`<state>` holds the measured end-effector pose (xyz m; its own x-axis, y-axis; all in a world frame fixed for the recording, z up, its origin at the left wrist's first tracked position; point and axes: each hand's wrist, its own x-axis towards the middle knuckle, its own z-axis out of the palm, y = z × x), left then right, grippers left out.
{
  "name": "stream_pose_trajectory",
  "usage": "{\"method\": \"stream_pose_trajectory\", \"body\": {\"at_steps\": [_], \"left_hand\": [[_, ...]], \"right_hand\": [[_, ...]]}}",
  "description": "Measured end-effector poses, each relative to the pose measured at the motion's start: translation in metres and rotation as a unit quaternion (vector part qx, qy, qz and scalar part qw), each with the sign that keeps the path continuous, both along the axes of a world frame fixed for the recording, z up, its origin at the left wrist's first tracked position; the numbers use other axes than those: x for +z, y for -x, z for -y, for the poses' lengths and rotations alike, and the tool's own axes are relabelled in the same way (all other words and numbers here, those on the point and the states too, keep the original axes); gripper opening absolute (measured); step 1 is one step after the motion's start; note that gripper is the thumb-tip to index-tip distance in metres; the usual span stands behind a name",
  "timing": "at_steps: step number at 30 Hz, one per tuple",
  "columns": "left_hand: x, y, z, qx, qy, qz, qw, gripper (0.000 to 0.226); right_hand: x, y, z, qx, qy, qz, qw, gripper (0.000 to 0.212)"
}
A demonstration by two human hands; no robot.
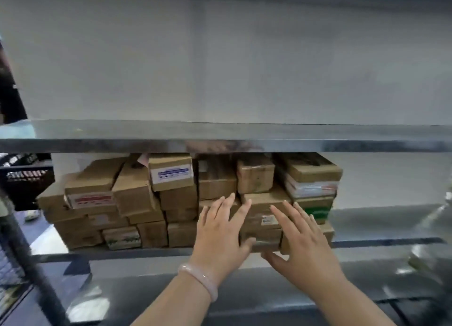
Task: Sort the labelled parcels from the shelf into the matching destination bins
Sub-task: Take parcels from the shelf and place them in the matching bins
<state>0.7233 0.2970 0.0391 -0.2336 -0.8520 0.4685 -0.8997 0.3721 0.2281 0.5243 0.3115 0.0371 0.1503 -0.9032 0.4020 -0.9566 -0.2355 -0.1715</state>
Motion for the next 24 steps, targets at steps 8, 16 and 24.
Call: {"method": "stream_pose_trajectory", "body": {"at_steps": [8,16,24], "left_hand": [[0.003,0.145,0.028,-0.052,-0.042,-0.039,0.997,0.076],[0.028,0.174,0.092,-0.031,-0.090,-0.151,0.984,0.074],[0.023,0.182,0.159,-0.037,-0.152,-0.247,0.956,0.069]], "right_hand": [[0.001,0.145,0.007,-0.037,-0.010,0.019,0.999,0.093],[0.010,0.179,0.066,-0.042,-0.040,0.116,0.992,0.088],[0.020,0.180,0.140,-0.050,-0.038,0.270,0.961,0.076]]}}
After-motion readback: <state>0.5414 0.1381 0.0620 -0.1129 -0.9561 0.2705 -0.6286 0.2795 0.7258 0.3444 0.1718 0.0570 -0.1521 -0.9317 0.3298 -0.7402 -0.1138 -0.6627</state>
